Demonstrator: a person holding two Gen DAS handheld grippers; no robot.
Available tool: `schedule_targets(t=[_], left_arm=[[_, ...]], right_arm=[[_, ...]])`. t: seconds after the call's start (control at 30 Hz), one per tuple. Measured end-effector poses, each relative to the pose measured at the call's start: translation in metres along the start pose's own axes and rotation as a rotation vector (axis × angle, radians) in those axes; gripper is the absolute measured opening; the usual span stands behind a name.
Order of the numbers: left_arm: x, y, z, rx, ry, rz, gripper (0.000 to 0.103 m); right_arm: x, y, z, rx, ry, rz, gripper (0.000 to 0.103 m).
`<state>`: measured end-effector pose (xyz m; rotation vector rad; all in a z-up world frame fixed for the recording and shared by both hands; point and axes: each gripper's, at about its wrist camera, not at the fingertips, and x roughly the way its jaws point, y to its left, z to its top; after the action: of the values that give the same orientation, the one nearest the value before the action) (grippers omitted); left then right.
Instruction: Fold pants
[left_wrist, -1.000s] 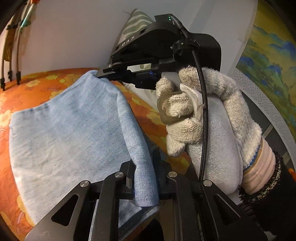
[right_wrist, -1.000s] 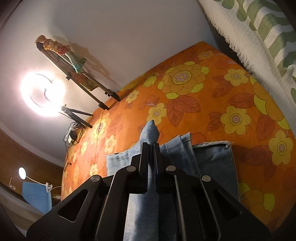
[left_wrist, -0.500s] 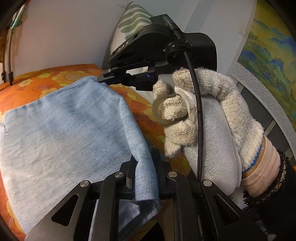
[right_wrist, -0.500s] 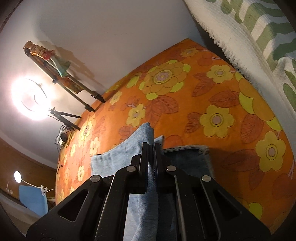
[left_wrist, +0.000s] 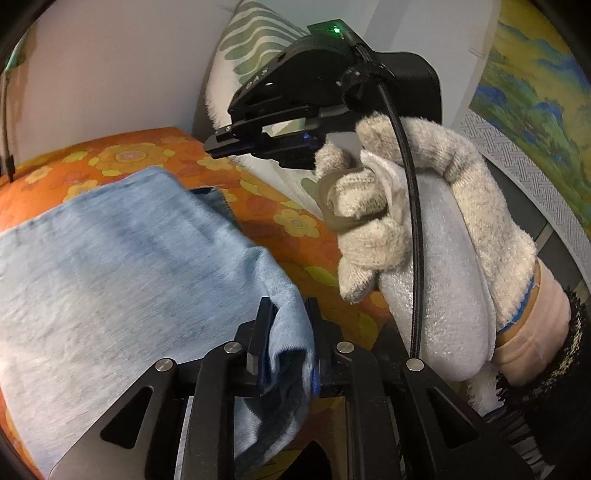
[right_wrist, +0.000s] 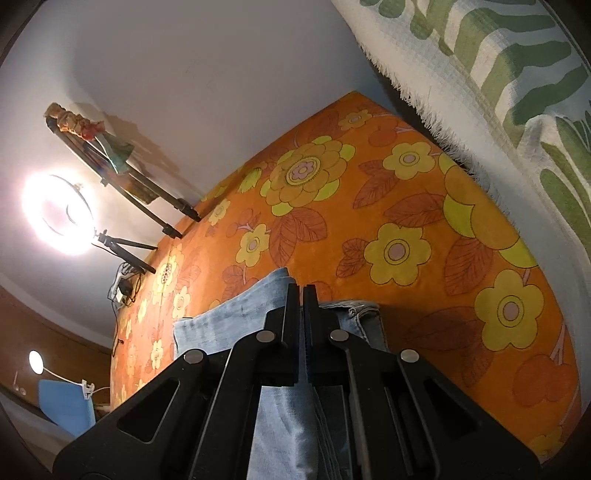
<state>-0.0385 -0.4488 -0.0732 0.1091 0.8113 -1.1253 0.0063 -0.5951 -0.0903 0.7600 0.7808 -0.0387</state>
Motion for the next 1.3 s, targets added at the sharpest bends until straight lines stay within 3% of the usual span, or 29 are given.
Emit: schedule_targets(t=[0.3, 0.5, 0.53, 0.63, 0.7, 0.77, 0.8, 0.87, 1.07, 1.13, 1.3], left_arm=[[0.005, -0.024, -0.006, 0.019, 0.051, -0.1, 0.018], [-0.026, -0.031, -0.008, 0.034, 0.053, -0.121, 0.022], [-0.035, -0.028, -0.008, 0.034, 0.052, -0.113, 0.022], [-0.056, -0.019, -0.008, 0.022, 0.046, -0.09, 0.025], [-0.071, -0.006, -0.008, 0.001, 0.042, -0.057, 0.035], [-0.083, 0.013, -0.01, -0.047, 0.042, -0.02, 0.052], [-0.087, 0.022, -0.011, -0.074, 0.04, -0.011, 0.054], [-0.095, 0.043, -0.015, -0.141, 0.044, 0.018, 0.054], [-0.107, 0.098, -0.017, -0.275, 0.04, 0.146, 0.054], [-0.108, 0.117, -0.014, -0.315, 0.038, 0.194, 0.056], [-0.103, 0.166, -0.009, -0.44, 0.016, 0.249, 0.06]], right_arm=[[-0.011, -0.01, -0.001, 0.011, -0.008, -0.015, 0.003], [-0.021, -0.008, -0.008, -0.016, -0.006, -0.026, 0.005], [-0.023, -0.006, -0.009, -0.029, -0.01, -0.04, 0.012], [-0.029, -0.001, -0.015, -0.067, -0.036, -0.077, 0.048], [-0.03, 0.003, -0.018, -0.092, -0.041, -0.089, 0.052], [-0.029, 0.008, -0.024, -0.126, -0.026, -0.101, 0.058], [-0.029, 0.011, -0.027, -0.141, -0.022, -0.104, 0.06], [-0.027, 0.016, -0.034, -0.176, -0.015, -0.123, 0.074], [-0.019, 0.024, -0.045, -0.243, 0.02, -0.151, 0.076], [-0.015, 0.025, -0.047, -0.25, 0.025, -0.16, 0.082], [0.001, 0.025, -0.051, -0.285, 0.048, -0.192, 0.083]])
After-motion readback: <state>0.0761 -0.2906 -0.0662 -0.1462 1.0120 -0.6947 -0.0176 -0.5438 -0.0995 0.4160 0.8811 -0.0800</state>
